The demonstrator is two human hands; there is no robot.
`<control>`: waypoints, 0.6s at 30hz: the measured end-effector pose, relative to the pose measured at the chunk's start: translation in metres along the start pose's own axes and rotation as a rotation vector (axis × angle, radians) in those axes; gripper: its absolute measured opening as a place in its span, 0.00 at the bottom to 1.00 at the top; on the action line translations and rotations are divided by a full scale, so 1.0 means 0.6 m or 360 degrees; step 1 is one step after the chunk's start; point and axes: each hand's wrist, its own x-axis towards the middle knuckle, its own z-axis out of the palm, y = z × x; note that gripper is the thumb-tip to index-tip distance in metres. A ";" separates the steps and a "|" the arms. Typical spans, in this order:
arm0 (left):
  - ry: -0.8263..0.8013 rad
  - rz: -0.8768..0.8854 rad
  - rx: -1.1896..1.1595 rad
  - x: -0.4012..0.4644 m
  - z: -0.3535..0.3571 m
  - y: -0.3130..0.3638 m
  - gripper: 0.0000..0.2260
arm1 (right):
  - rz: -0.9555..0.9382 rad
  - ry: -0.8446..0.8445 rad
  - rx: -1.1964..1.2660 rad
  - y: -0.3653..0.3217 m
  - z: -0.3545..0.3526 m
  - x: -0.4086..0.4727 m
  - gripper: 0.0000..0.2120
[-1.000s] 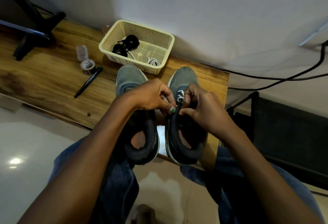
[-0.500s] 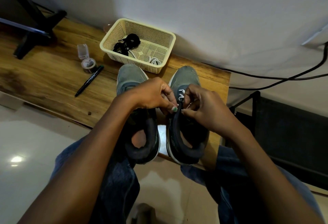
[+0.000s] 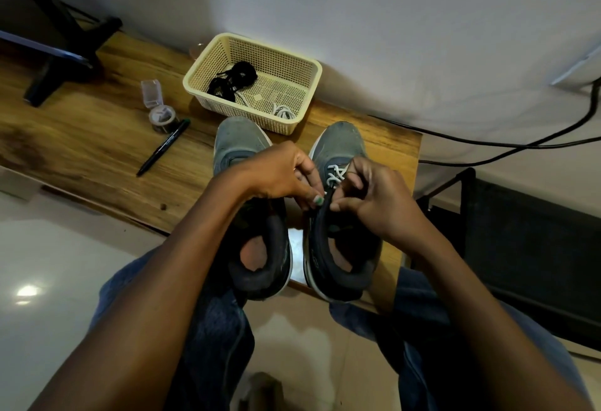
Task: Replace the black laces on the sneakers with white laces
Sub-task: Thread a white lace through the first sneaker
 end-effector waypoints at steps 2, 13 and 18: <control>-0.0008 -0.0007 -0.0044 0.001 0.001 0.000 0.05 | -0.0009 -0.0002 0.0053 0.003 -0.002 0.003 0.23; -0.0033 0.0011 -0.0070 0.002 0.002 -0.003 0.04 | 0.0016 0.0030 0.0541 0.018 0.011 0.008 0.25; -0.0033 0.0002 -0.0025 0.005 -0.001 -0.009 0.04 | 0.0038 0.0021 0.0614 0.026 0.015 0.009 0.25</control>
